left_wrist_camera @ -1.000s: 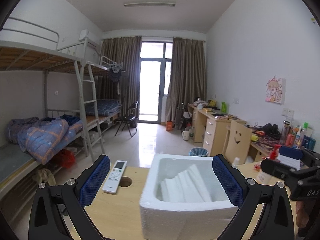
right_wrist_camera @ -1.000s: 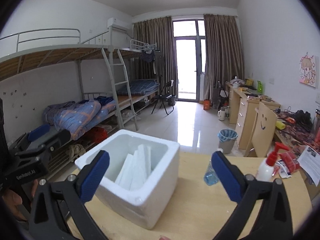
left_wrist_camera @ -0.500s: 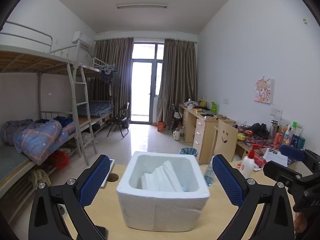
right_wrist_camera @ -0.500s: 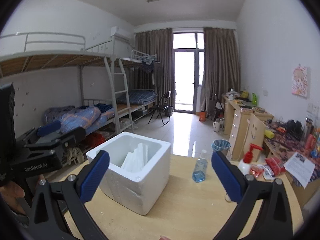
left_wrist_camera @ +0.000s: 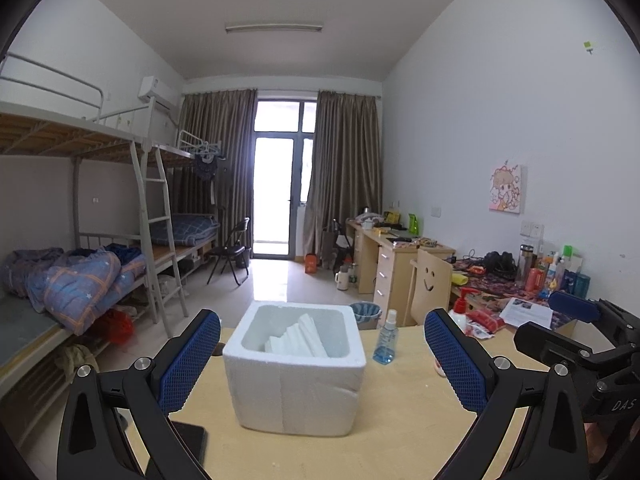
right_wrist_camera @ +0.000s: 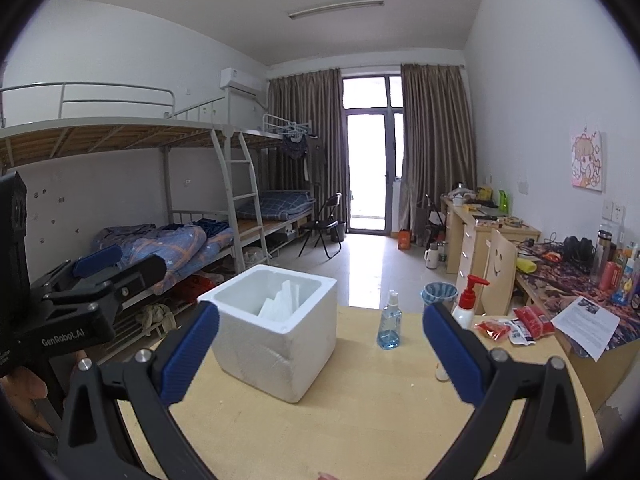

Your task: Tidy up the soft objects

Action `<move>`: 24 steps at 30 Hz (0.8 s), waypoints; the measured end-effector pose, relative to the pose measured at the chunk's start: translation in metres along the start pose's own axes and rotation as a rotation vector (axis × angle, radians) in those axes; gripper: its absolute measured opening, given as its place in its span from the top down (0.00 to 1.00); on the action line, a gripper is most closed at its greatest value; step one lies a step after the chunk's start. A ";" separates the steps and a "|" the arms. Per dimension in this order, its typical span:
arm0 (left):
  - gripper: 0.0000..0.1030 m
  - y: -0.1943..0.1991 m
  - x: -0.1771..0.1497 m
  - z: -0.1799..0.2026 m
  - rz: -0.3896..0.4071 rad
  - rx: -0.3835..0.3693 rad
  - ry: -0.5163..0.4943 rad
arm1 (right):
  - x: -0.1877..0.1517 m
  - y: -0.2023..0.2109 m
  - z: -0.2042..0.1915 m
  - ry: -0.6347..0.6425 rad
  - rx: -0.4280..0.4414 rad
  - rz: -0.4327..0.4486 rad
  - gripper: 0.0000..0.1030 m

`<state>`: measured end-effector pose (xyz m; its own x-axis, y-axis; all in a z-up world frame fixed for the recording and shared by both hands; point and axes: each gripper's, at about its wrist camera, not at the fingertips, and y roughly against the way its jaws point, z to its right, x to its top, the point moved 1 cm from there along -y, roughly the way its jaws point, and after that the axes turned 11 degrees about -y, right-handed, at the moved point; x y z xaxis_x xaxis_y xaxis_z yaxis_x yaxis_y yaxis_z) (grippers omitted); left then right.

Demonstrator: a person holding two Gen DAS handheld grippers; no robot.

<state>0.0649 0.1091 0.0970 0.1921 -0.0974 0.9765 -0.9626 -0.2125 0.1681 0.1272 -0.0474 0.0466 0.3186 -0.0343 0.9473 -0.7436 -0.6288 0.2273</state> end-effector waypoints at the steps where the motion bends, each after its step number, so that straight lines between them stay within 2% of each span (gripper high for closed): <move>1: 0.01 0.005 -0.001 0.001 0.004 -0.002 -0.001 | -0.002 0.006 -0.002 0.005 0.005 0.003 0.00; 11: 0.01 0.054 -0.020 0.013 0.035 -0.007 0.006 | -0.029 0.043 -0.010 0.007 0.038 0.019 0.00; 16: 0.01 0.068 -0.043 0.019 0.026 -0.016 0.020 | -0.049 0.060 -0.014 0.006 0.063 0.045 0.00; 24: 0.01 0.084 -0.081 0.021 0.017 0.009 0.047 | -0.085 0.072 -0.004 -0.005 0.049 0.035 0.00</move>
<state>-0.0271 0.0787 0.0289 0.1667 -0.0552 0.9845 -0.9638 -0.2199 0.1509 0.0442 -0.0863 -0.0167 0.2958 -0.0613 0.9533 -0.7250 -0.6642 0.1822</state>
